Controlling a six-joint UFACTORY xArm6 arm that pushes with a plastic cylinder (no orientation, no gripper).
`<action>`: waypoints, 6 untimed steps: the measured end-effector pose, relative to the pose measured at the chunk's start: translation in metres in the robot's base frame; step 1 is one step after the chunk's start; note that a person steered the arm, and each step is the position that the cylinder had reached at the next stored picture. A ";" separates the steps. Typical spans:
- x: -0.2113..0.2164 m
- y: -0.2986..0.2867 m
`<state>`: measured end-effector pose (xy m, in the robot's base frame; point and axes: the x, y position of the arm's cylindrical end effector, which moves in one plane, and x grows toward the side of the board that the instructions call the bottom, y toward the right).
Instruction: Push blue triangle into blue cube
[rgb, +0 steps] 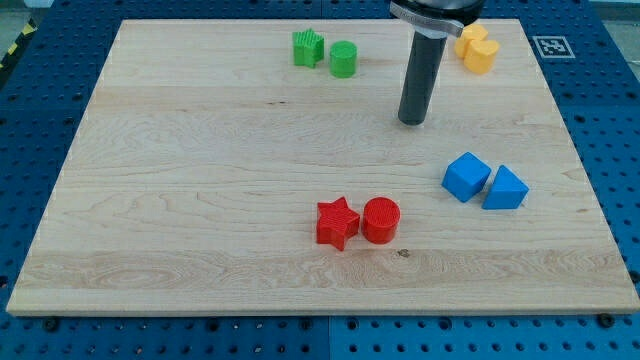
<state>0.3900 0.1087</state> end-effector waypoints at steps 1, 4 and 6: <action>0.000 0.001; 0.076 0.105; 0.113 0.117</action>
<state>0.5027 0.2257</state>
